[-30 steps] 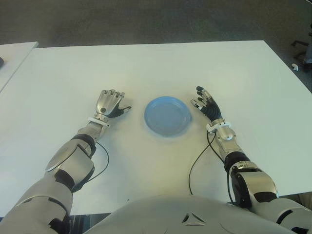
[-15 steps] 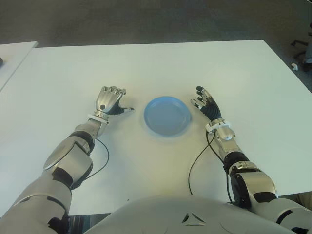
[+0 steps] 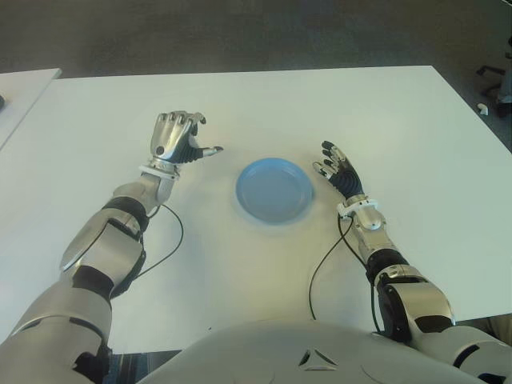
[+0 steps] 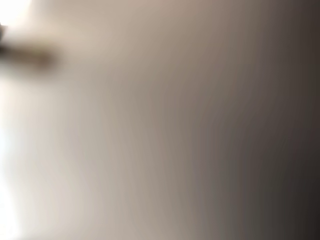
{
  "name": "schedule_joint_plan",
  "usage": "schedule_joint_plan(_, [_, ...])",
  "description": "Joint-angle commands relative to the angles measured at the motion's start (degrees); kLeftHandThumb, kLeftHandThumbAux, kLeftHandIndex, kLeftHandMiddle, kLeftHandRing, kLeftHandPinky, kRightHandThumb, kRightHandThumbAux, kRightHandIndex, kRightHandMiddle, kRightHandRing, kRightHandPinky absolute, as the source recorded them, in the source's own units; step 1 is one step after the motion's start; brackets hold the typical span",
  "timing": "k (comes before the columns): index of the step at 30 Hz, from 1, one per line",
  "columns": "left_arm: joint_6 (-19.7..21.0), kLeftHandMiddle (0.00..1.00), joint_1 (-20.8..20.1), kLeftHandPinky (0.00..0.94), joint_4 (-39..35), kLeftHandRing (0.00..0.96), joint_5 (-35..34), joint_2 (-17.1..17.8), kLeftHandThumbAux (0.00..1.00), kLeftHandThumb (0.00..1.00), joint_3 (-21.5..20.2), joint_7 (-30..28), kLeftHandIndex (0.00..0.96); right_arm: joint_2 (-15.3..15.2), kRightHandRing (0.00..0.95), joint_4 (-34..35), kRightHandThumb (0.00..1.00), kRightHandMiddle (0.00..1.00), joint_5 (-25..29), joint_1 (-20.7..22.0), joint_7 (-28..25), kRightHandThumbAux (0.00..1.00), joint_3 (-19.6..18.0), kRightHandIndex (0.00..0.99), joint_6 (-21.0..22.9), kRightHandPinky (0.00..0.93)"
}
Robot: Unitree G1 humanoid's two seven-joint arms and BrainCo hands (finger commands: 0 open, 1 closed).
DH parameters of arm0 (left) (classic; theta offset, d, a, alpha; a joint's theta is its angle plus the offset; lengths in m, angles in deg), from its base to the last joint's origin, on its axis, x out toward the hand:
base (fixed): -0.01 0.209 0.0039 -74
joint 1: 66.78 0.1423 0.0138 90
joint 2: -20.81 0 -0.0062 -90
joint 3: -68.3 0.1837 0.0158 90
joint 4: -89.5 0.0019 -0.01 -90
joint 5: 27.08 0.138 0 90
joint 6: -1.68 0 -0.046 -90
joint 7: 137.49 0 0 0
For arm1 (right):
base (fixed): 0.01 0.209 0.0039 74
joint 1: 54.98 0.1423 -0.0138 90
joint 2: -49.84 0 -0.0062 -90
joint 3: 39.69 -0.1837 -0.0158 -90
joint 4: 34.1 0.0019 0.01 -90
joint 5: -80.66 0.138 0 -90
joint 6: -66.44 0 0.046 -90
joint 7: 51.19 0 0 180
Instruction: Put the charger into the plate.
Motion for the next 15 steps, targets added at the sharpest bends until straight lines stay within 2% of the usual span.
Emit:
schedule_joint_plan(1, [-2.43, 0.863, -0.45, 0.848, -2.46, 0.858, -1.94, 0.35, 0.697, 0.747, -2.24, -2.91, 0.442, 0.50, 0.051, -1.05, 0.099, 0.063, -0.19, -0.94, -0.16, 0.572, 0.35, 0.008, 1.33, 0.044])
schedule_joint_plan(15, [-6.31, 0.869, -0.25, 0.857, -10.30, 0.864, -5.22, 0.12, 0.697, 0.748, -7.88, -9.15, 0.442, 0.33, 0.043, -1.54, 0.093, 0.058, -1.27, -0.69, 0.92, 0.594, 1.32, 0.003, 2.20, 0.019])
